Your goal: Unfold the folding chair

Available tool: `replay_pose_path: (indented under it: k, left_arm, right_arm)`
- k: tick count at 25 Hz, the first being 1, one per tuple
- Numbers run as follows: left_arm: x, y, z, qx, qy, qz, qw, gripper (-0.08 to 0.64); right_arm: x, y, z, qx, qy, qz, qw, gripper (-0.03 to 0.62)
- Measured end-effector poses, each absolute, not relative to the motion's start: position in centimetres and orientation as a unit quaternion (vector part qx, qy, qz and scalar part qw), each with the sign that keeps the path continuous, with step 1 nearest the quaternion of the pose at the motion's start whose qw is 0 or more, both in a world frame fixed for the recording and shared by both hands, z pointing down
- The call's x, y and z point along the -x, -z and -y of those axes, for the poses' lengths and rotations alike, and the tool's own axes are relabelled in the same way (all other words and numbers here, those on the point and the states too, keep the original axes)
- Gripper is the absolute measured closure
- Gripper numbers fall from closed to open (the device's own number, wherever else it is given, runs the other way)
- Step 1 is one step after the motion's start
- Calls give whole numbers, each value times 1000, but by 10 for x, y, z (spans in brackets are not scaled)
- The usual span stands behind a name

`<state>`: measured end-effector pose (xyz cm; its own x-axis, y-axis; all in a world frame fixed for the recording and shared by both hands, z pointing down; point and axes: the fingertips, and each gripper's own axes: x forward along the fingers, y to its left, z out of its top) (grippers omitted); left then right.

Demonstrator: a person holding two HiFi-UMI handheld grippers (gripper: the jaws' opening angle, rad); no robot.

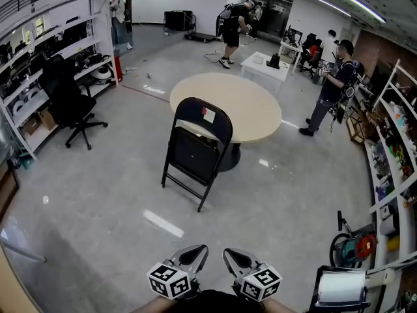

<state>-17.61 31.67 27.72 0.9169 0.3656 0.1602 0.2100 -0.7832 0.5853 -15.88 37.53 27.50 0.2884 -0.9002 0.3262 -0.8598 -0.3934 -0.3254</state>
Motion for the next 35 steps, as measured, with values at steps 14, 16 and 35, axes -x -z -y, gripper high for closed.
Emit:
replay_pose_path:
  k: [14, 16, 35]
  left_arm:
    - [115, -306, -264, -921, -148, -153, 328, 557]
    - [105, -304, -260, -925, -145, -136, 323, 557]
    - [-38, -288, -353, -951, -148, -53, 265, 557]
  right_arm:
    - [109, -298, -316, 790, 260, -555, 18, 586]
    - [95, -297, -315, 783, 259, -565, 23, 586]
    - [-72, -288, -401, 737, 253, -621, 83, 586]
